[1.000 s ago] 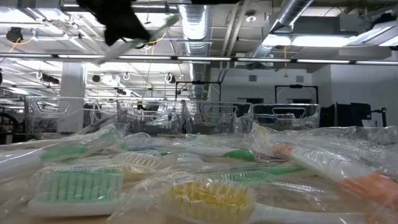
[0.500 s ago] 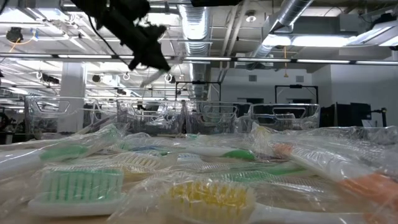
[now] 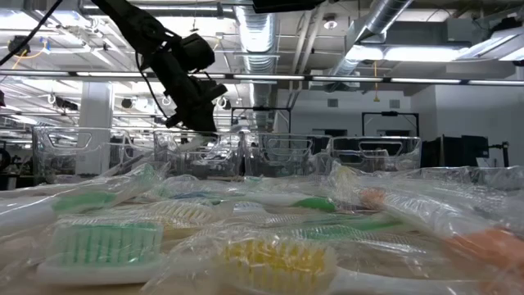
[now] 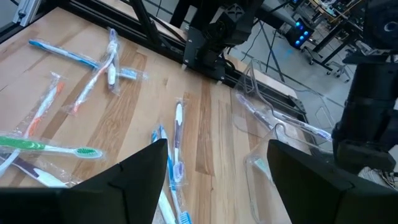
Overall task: Pick & Place Toothbrushes
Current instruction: Put the green toothbrush into the middle left transparent bin
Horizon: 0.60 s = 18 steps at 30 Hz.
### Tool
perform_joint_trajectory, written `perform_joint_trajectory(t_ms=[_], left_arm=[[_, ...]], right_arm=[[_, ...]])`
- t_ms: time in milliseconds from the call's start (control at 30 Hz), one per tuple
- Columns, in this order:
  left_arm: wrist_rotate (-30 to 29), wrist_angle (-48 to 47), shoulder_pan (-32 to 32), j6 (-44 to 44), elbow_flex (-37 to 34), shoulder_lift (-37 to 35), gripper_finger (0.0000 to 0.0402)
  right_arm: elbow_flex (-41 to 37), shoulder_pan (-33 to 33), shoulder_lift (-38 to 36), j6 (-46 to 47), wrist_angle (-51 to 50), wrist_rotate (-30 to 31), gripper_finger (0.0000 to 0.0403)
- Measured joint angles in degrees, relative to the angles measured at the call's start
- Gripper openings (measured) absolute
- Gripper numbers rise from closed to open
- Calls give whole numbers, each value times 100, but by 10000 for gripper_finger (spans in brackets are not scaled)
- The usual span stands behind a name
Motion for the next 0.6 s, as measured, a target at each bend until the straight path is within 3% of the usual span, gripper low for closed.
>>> perform_joint_trajectory(t_ms=[167,600], left_arm=[[-22,-279,107,-443,0,-1,18],[-40,-564,190,-430,0,-4,65]], right_arm=[[0,0,0,2,0,-1,270],[0,0,0,4,1,-2,270]])
